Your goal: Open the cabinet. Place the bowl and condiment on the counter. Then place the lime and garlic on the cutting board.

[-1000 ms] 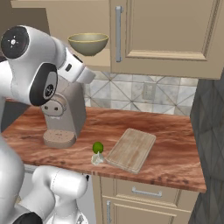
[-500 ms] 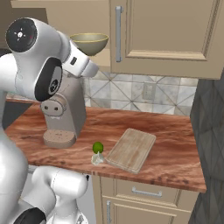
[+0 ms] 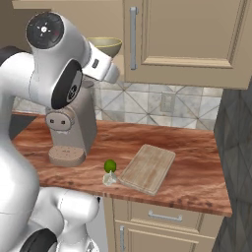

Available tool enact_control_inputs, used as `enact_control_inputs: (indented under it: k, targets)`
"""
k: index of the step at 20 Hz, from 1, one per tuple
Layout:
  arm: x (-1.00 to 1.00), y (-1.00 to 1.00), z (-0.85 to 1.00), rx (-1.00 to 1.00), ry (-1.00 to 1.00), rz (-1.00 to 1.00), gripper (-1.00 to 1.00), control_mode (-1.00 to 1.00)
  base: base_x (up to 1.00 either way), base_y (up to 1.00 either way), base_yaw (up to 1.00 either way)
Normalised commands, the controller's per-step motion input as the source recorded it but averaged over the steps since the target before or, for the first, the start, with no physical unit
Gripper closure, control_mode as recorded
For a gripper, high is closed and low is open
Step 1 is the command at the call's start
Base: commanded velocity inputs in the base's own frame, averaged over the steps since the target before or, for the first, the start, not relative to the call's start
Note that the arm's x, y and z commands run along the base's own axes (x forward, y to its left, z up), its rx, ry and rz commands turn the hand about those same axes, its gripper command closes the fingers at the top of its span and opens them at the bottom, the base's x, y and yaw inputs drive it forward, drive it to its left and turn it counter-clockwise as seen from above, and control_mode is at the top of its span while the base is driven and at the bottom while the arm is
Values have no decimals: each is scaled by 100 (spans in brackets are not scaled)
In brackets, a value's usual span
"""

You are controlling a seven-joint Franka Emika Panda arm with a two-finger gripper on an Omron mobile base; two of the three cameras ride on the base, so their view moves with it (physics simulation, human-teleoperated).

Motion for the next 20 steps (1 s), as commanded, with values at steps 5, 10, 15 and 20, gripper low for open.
enact_control_inputs:
  k: [5,10,15,20]
  targets:
    - [0,-21,2,-5,4,5,-100,-100,0,0,0]
    - [0,-32,0,0,-7,1,-100,-100,0,0,0]
    - [14,-1,0,0,-21,0,-100,-100,0,0,0]
    - [19,0,0,-1,-19,0,-100,-100,0,0,0]
